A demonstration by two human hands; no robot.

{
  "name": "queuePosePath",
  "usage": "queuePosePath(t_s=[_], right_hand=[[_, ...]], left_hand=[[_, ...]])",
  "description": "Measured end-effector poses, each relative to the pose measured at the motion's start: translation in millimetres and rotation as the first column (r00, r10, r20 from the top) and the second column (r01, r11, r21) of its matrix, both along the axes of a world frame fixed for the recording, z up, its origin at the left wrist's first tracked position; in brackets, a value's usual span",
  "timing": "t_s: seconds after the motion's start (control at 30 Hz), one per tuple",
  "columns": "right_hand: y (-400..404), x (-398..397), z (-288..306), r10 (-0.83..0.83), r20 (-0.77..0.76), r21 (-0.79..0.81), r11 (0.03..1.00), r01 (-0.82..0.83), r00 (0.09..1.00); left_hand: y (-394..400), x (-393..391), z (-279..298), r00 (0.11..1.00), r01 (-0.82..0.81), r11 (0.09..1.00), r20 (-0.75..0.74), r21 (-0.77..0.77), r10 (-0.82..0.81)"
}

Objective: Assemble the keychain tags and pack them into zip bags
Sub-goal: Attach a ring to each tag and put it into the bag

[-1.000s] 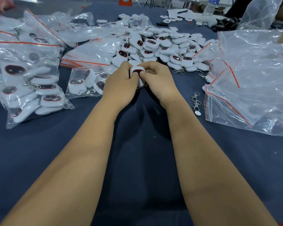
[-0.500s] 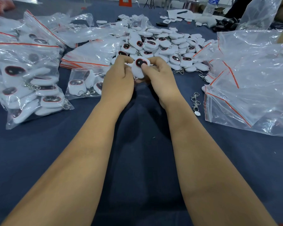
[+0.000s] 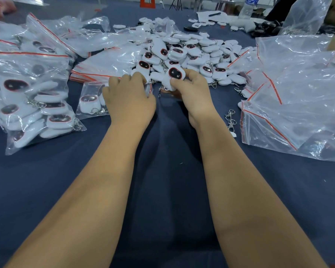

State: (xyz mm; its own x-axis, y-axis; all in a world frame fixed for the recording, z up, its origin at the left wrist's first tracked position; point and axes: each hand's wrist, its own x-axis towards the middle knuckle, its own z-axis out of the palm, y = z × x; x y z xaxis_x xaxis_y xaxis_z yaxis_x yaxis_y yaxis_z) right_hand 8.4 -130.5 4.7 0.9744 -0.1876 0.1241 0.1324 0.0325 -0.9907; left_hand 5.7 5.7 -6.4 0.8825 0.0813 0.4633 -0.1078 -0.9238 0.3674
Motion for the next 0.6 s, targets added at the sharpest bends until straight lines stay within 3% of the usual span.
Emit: queuePosePath(t_s=[0.1,0.3,0.4,0.6], right_hand=[[-1.7,-0.2,-2.3,0.011,0.021,-0.053,0.999,-0.01,1.0],[2.5,-2.0,-2.7,0.036,0.106,0.039,0.998,-0.04,0.994],[2.5,-2.4,-2.8,0.06,0.103,0.098,0.993,-0.07,0.993],[4.7,-0.7,2.4,0.053,0.096,0.253,0.964,-0.075,0.994]], left_hand=[[-0.9,0.2,-0.7,0.999,0.019,1.0,-0.044,-0.006,-0.019],[-2.3,-2.2,0.2,0.998,0.051,0.999,-0.026,-0.017,-0.052],[-2.2,-4.0,2.7,0.997,0.072,0.981,-0.01,-0.18,-0.074],[-2.2,-7.8,6.4,0.992,0.123,0.864,0.075,-0.488,-0.098]])
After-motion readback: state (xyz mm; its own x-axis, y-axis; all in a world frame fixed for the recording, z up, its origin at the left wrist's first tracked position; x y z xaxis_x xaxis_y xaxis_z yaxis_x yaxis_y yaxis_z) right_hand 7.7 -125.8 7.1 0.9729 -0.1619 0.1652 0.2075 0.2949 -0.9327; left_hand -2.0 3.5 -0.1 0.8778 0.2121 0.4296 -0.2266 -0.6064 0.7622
